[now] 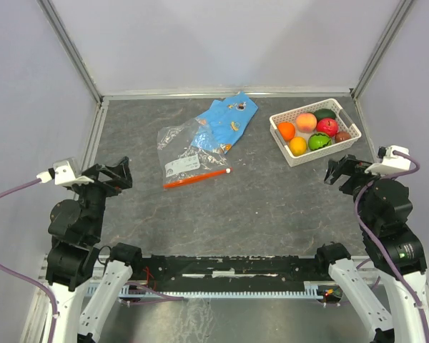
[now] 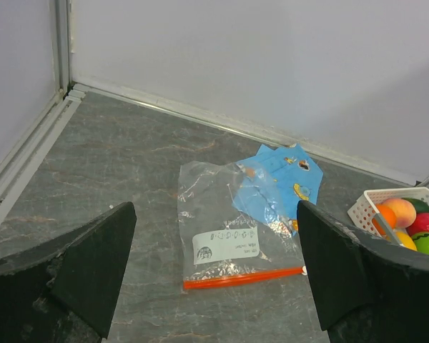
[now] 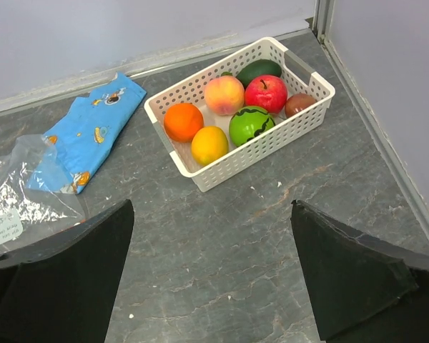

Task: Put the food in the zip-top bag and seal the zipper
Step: Pick up the zipper food storage bag at the center of the board.

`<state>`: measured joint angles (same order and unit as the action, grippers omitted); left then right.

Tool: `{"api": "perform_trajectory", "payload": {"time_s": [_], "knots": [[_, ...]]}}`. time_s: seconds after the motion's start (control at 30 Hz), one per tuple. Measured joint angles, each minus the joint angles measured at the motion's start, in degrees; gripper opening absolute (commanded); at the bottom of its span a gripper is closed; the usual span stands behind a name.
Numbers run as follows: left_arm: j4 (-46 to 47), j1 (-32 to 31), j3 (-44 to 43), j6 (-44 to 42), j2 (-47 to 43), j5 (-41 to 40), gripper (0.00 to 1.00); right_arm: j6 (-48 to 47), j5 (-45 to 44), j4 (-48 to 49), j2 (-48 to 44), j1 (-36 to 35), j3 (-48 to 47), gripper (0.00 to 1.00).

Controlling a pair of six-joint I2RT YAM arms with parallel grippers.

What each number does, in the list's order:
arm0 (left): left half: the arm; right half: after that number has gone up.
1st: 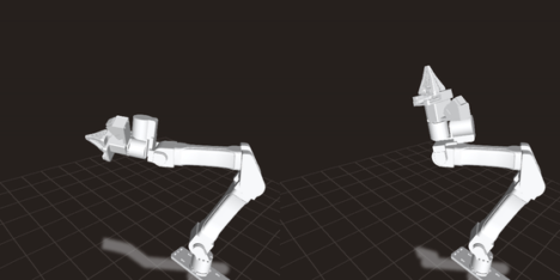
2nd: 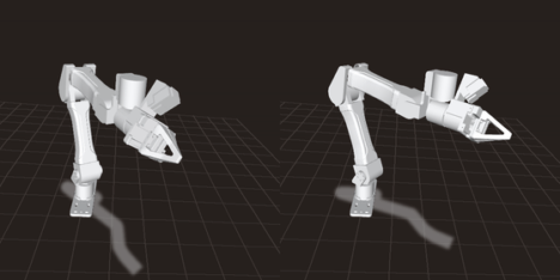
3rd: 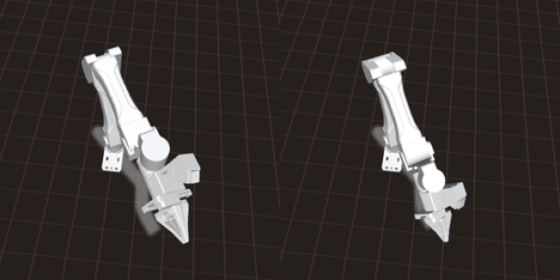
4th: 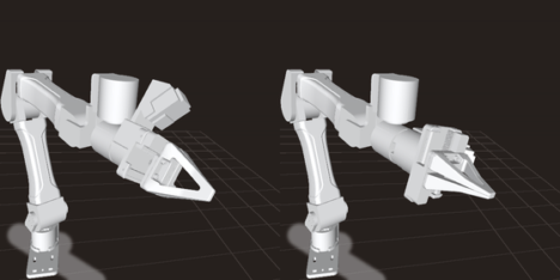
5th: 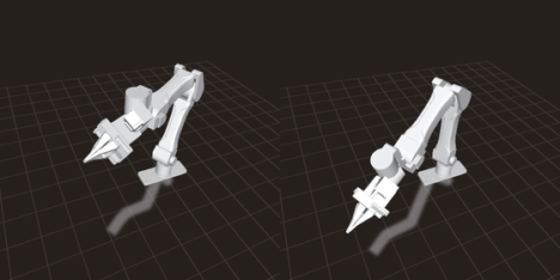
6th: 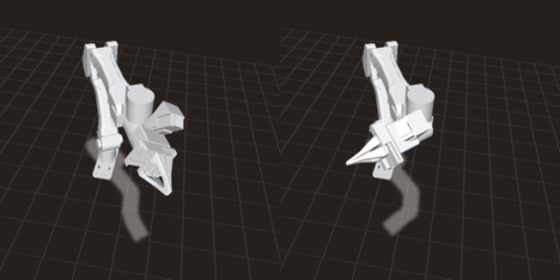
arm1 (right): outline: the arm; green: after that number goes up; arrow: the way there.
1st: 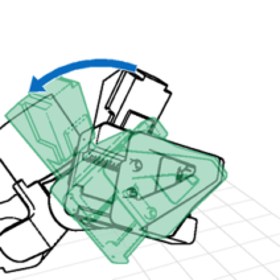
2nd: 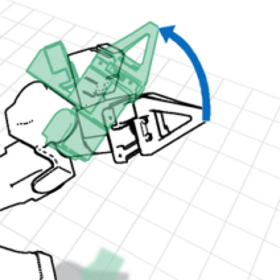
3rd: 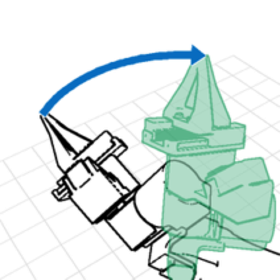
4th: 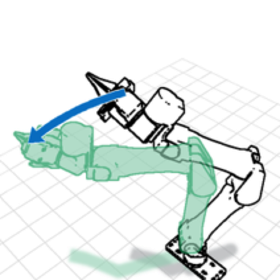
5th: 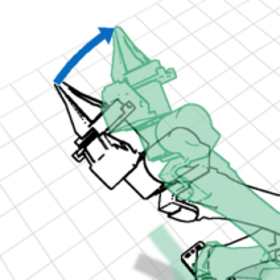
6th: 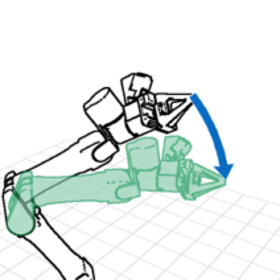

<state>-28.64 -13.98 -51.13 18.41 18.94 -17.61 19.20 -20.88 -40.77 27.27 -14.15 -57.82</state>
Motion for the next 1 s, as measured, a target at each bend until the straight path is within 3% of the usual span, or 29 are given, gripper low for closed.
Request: {"api": "perform_trajectory", "payload": {"time_s": [0.5, 1.0], "knots": [[0.0, 0.0, 0.4, 0.0, 1.5, 1.7, 0.99, -0.6, 3.2, 1.5, 4.6, 0.0, 0.0, 0.99], [-3.0, 0.0, 0.2, -1.1, 14.4, 12.3, 0.99, -1.3, 15.0, 6.0, 17.8, 0.0, -0.1, 0.99]]}}
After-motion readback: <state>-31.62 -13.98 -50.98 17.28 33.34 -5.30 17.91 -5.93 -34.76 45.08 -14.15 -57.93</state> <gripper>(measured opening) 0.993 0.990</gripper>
